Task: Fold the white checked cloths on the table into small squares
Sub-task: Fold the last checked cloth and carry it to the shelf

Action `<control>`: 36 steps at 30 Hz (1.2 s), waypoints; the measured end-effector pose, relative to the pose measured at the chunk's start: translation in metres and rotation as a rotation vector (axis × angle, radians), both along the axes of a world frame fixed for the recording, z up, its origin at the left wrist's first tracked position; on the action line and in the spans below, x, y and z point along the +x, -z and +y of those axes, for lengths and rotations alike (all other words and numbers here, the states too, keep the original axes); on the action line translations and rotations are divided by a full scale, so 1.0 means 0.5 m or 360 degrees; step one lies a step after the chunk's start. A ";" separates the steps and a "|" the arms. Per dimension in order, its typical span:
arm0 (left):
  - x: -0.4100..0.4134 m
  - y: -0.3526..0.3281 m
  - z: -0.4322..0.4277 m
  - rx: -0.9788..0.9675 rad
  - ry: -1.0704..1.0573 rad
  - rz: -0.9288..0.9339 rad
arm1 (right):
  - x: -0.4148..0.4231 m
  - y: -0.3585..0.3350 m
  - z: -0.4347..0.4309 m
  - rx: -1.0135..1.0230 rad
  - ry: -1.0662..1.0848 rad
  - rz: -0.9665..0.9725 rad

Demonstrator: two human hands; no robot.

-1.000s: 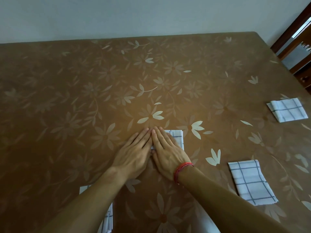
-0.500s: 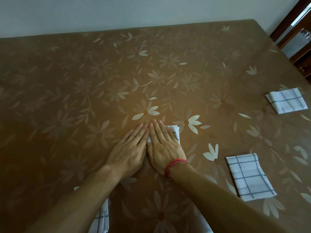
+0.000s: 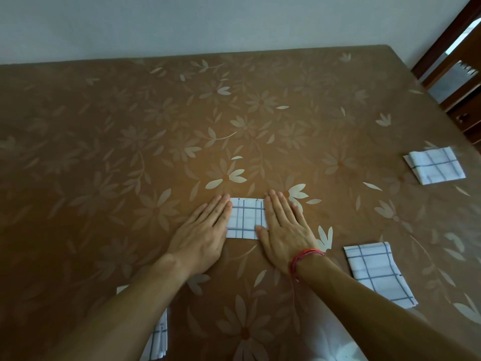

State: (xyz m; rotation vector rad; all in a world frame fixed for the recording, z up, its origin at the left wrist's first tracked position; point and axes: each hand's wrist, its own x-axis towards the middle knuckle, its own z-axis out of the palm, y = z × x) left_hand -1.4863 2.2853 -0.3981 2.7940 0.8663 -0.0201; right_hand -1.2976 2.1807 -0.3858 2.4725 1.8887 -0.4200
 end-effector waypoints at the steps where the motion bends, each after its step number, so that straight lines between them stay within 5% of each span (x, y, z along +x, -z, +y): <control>1: 0.000 -0.002 -0.001 -0.0016 -0.0004 0.0011 | 0.000 -0.001 0.000 -0.0001 -0.0001 0.0008; 17: 0.022 -0.022 -0.011 -0.0145 -0.0126 0.0005 | 0.034 -0.075 0.070 0.0045 -0.0075 0.0186; 28: 0.030 -0.070 -0.030 -0.0342 -0.0542 -0.0161 | 0.034 -0.106 0.140 -0.0438 0.0085 0.0251; 33: 0.017 -0.072 -0.038 -0.0426 -0.0716 -0.0184 | 0.024 -0.110 0.134 -0.0336 0.0153 0.0393; 36: 0.012 -0.098 -0.048 -0.0662 -0.0927 -0.0450 | 0.017 -0.139 0.121 -0.0222 0.0170 0.0544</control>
